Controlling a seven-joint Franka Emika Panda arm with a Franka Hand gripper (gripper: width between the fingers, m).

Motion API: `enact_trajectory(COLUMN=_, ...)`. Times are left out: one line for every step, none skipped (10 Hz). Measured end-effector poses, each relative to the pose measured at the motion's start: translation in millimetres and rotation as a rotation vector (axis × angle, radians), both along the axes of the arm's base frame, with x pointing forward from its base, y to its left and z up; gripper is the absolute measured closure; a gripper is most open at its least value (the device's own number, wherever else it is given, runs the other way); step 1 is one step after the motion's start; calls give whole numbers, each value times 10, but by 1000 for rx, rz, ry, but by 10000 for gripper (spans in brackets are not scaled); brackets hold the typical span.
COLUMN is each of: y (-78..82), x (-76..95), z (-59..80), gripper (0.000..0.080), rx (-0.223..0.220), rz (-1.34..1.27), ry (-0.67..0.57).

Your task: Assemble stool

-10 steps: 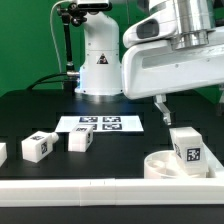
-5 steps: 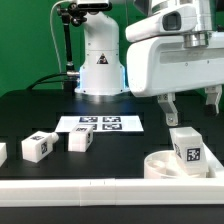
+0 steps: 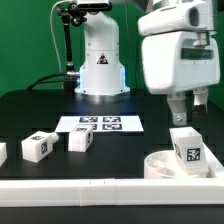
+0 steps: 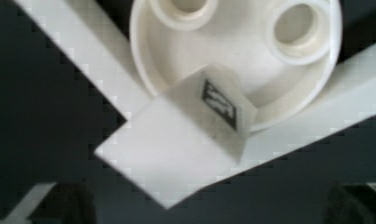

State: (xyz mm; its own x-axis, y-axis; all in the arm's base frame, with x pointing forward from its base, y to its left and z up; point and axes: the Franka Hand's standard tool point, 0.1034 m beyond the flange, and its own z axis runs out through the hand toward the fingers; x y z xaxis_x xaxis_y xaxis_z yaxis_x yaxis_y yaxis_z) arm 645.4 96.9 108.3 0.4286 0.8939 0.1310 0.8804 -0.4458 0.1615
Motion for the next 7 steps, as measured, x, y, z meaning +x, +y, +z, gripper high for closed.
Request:
enact_trajectory(y=13, x=30, z=-28, gripper=150, rx=-41, rz=116, ry=2)
enact_trajectory(y=46, x=69, z=-33, gripper=150, rx=-78, rz=206, ry=0)
enact_trajectory(y=55, x=85, z=-33, gripper=150, rx=-102, rz=273, ry=-5)
enact_trajectory(y=19, x=87, z=-37, gripper=150, rx=-121, rz=338, ry=-6)
enact_trajectory(y=-7, x=90, z=-39, gripper=150, rx=-139, rz=394, ry=-7)
enact_trajectory(y=-26, x=92, z=-40, gripper=150, rx=-158, rz=452, ry=-8)
enact_trajectory(y=-37, x=93, z=-50, gripper=150, rx=-181, rz=516, ry=-8)
